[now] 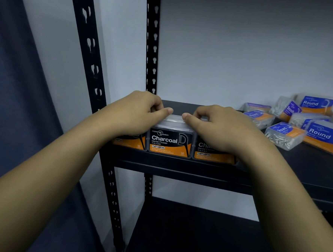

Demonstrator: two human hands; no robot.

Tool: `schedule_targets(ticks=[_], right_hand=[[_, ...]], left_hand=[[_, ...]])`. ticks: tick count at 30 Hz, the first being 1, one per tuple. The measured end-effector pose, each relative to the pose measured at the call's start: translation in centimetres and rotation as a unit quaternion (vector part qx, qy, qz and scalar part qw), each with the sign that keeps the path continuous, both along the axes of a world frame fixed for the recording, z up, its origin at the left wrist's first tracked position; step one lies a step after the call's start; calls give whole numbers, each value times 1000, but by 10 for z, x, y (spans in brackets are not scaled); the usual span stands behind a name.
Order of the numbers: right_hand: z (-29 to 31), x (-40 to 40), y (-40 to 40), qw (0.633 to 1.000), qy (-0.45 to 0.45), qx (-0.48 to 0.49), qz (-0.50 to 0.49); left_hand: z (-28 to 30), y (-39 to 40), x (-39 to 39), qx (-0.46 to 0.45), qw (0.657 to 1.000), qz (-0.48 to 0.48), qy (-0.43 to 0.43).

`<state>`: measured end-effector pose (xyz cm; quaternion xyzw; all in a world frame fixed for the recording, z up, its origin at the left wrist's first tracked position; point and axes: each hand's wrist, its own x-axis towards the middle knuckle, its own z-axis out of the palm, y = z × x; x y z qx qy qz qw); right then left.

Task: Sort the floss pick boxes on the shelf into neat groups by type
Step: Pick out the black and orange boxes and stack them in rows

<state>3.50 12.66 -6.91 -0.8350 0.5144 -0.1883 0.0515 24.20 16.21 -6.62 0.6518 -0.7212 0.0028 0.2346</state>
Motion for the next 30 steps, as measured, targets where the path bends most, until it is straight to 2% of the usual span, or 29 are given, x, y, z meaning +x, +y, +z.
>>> schedule_targets(ticks=[7, 19, 30], right_hand=[[-1, 1, 2, 1000, 1, -4, -5], [-2, 1, 3, 1000, -7, -2, -15], [-2, 2, 2, 1000, -9, 1, -10]], left_hand=[[-6, 0, -3, -14, 999, -3, 30], [-13, 0, -5, -51, 999, 9, -6], [-17, -3, -5, -75, 997, 18, -4]])
